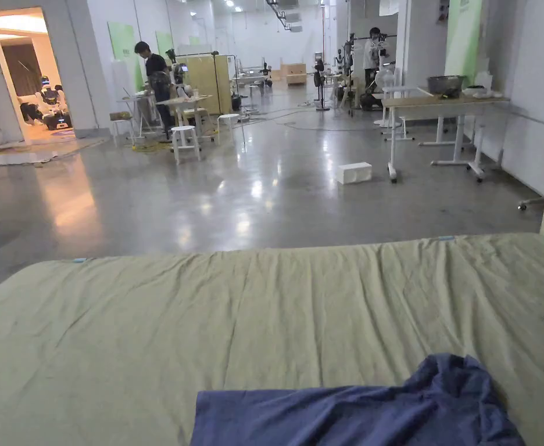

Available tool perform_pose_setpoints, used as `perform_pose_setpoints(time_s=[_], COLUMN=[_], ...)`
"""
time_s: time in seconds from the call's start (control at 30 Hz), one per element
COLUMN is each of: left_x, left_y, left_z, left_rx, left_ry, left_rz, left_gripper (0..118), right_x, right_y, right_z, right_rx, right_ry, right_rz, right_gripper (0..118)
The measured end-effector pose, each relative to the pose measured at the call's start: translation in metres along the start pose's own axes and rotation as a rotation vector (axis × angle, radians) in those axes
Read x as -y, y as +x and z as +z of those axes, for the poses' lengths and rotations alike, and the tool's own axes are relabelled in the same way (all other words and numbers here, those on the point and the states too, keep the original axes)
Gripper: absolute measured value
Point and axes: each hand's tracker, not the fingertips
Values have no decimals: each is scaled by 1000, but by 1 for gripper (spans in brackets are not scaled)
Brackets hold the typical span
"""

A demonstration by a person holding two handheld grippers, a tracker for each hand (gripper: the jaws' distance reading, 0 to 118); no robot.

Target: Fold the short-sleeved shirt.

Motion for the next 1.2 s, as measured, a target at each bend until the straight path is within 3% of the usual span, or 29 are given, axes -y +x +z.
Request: perform_pose_setpoints(time_s=[0.23, 0.37, 0.4, 0.43, 0.47, 0.53, 0.63, 0.7, 0.77, 0.83, 0.97, 1.1, 1.2], left_x=[31, 32, 32, 32, 32, 32, 22, 14, 7, 7, 18, 30, 27], left_y=[-6, -8, -7, -5, -5, -9, -15, -6, 15, 42, 98, 146, 162], left_z=[-13, -26, -27, -29, -29, -23, 0, 26, 54, 83, 122, 137, 142], left_rx=[-28, -63, -85, -114, -153, -158, -182, -209, -257, -302, -307, -497, -369], left_ry=[-71, -97, -96, -99, -100, -63, -27, 44, 85, 177, 343, 481, 513], left_rz=[-37, -61, -83, -100, -114, -87, 82, 57, -46, -129, -195, -268, -298], left_gripper=[5, 8, 18, 44, 64, 91, 91, 91, 91, 91, 90, 86, 77], right_x=[42, 57, 59, 60, 62, 61, 56, 45, 34, 25, 28, 23, 18], right_y=[30, 56, 56, 56, 57, 62, 78, 78, 69, 57, 20, -29, -59], right_z=[-2, -21, -23, -24, -24, -25, -9, 7, 28, 48, 86, 109, 121], right_rx=[80, 91, 95, 101, 106, 111, 19, 10, 1, 32, 57, 34, -32], right_ry=[-131, -212, -207, -205, -206, -209, -178, -154, -102, -47, 90, 136, 180], right_rz=[-1, -44, -37, -26, -15, -32, -175, -172, -102, -34, -18, 195, 299], right_gripper=[3, 3, 4, 5, 14, 53, 57, 58, 73, 80, 80, 79, 69])
